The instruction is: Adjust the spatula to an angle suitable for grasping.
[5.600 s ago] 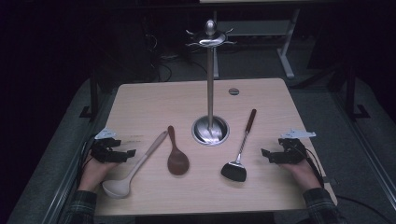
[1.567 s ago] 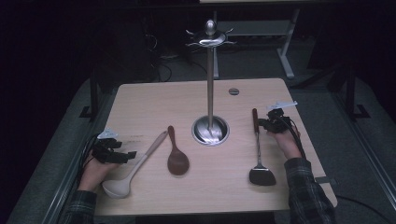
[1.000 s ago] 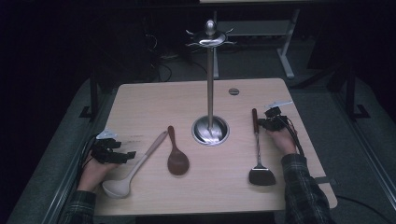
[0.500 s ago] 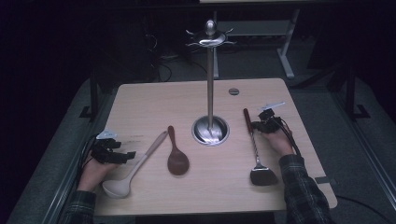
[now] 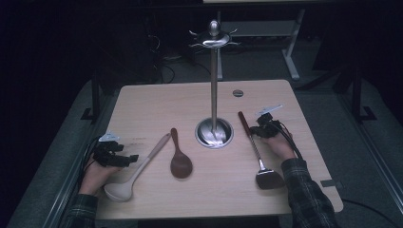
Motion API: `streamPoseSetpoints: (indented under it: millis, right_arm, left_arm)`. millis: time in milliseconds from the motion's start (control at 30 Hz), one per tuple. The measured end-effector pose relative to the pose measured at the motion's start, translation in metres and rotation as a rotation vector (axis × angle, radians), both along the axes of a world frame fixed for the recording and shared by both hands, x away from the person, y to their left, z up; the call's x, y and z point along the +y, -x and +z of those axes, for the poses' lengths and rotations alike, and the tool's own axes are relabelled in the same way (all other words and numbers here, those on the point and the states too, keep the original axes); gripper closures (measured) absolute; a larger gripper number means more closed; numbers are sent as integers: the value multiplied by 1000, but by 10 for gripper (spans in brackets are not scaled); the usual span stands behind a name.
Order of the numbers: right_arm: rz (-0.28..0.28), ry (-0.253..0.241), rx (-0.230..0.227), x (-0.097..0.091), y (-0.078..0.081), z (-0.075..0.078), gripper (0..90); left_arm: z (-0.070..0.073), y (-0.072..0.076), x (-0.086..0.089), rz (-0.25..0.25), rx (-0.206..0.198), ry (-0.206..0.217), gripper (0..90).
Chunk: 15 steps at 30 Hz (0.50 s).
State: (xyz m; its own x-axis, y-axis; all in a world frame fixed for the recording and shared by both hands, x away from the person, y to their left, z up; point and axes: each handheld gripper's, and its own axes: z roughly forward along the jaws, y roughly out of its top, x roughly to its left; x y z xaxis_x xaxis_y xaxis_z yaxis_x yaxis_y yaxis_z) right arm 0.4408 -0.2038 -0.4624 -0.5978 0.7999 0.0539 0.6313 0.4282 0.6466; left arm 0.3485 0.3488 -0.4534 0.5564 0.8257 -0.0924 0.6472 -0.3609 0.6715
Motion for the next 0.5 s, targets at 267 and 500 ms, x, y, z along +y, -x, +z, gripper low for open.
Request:
streamPoseSetpoints:
  millis: [267,500]
  right_arm:
    - [37,0,7,11,3,0,897]
    - [76,1,3,19,6,1,896]
  left_arm:
    - [0,0,0,-2,-1,-1,136]
    - [0,0,0,-3,1,-4,137]
